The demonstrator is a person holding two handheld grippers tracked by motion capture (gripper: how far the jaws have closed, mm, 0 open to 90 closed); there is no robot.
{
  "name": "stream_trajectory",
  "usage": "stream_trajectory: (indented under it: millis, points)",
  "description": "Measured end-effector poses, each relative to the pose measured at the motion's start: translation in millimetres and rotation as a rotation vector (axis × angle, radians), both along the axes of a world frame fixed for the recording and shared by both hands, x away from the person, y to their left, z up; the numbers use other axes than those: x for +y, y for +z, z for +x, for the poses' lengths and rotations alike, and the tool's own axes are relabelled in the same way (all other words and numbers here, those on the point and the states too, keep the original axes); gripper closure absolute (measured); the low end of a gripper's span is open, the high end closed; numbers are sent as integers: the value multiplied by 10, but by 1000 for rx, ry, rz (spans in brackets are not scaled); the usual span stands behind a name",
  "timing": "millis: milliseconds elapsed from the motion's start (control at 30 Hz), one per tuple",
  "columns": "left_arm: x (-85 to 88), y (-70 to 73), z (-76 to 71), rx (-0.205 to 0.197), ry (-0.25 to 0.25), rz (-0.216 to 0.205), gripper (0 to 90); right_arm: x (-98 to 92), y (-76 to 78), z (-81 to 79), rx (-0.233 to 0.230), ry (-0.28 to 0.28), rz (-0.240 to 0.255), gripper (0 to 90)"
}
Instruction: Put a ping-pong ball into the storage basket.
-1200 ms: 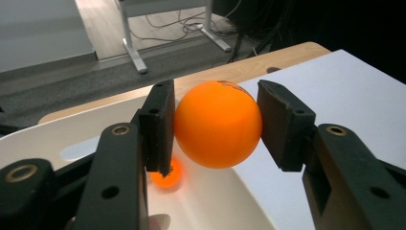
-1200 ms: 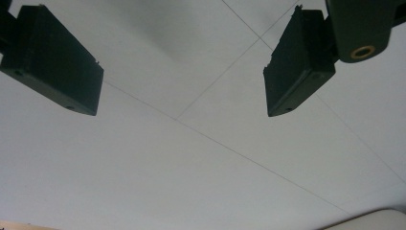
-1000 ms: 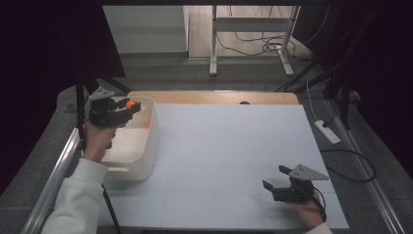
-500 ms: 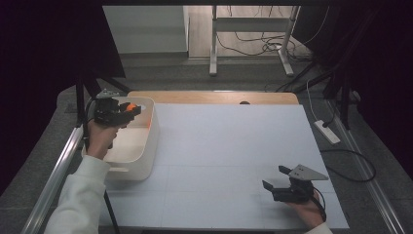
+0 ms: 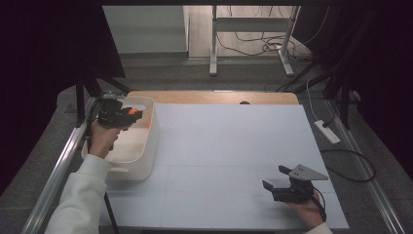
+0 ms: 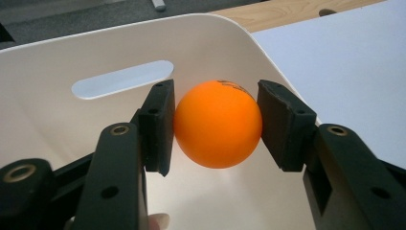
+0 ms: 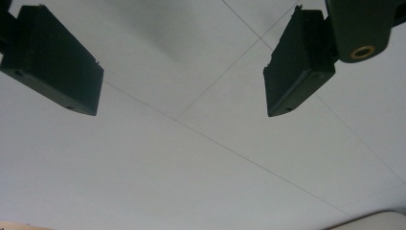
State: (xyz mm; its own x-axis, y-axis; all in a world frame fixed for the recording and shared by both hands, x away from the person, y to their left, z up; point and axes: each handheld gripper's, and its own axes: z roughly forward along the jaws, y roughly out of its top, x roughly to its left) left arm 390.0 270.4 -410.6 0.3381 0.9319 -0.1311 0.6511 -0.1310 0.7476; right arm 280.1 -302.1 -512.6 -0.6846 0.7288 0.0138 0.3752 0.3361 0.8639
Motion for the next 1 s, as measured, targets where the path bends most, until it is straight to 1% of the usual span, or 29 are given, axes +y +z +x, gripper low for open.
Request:
stream_trajectory:
  millis: [167,200,267,333,367,500,567,600,667,733,767,833,900,933,1000]
  points:
    - [16,13,-14,-17,-1,-6,494,1,-1,0,1,0,-1,135]
    - [18,18,-21,-24,-2,-5,473,1,-1,0,0,0,-1,135]
    - [17,35,-39,-45,3,-7,384,1,-1,0,1,0,-1,135]
    - [12,83,-88,-75,0,-36,286,2,-1,0,1,0,-2,134]
    - [6,98,-104,-84,-1,-43,265,2,-1,-1,0,0,-2,135]
    - [-26,160,-191,-123,-34,-57,240,3,-1,-3,0,0,-3,135]
    - [-44,192,-245,-149,-56,-66,235,5,0,-5,-1,0,-3,135]
    - [-52,199,-261,-153,-61,-73,232,7,0,-6,-3,1,-4,135]
    - [-83,217,-305,-167,-86,-89,229,9,3,-7,-5,2,-3,135]
    - [-131,238,-360,-180,-108,-97,221,8,5,-7,-4,2,-1,135]
    - [-131,238,-360,-180,-108,-97,218,8,6,-6,-4,2,-1,135]
    - [-177,258,-407,-191,-136,-117,214,8,6,-5,-5,2,-1,135]
    - [-238,289,-464,-206,-173,-158,213,10,5,-4,-5,3,-2,135]
    - [-238,289,-464,-206,-173,-158,213,10,5,-4,-5,3,-2,135]
    - [-301,314,-508,-218,-198,-168,212,12,7,-4,-5,2,-5,135]
